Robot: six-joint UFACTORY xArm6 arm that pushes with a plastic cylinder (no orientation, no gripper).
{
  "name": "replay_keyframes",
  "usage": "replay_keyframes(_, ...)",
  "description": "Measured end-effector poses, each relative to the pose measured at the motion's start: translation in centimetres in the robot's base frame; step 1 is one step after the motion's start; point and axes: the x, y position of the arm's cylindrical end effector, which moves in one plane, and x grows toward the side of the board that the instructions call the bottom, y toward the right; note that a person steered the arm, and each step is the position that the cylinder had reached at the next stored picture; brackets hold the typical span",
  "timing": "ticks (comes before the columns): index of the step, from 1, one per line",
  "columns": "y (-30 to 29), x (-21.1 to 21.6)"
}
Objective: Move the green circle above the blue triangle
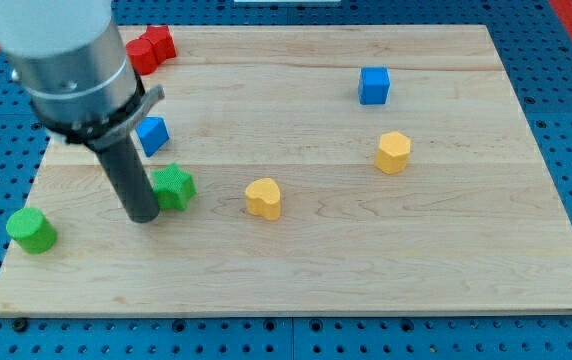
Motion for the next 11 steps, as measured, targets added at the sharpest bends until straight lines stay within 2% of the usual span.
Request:
replay_keyframes(1,3.0,-0.2)
replay_keyframes(2,5.3,1.5)
replay_keyframes(3,11.3,0.8)
replay_keyframes(4,12.8,1.3)
replay_keyframes(5,11.9,7.3)
replay_keyframes(6,3.0,11.6)
replay_keyframes(7,-9.8,11.4)
replay_keyframes(8,-13.9,8.5)
replay_keyframes(9,-12.9,4.7)
replay_keyframes(10,-10.1,3.4)
replay_keyframes(11,-7.3,7.1)
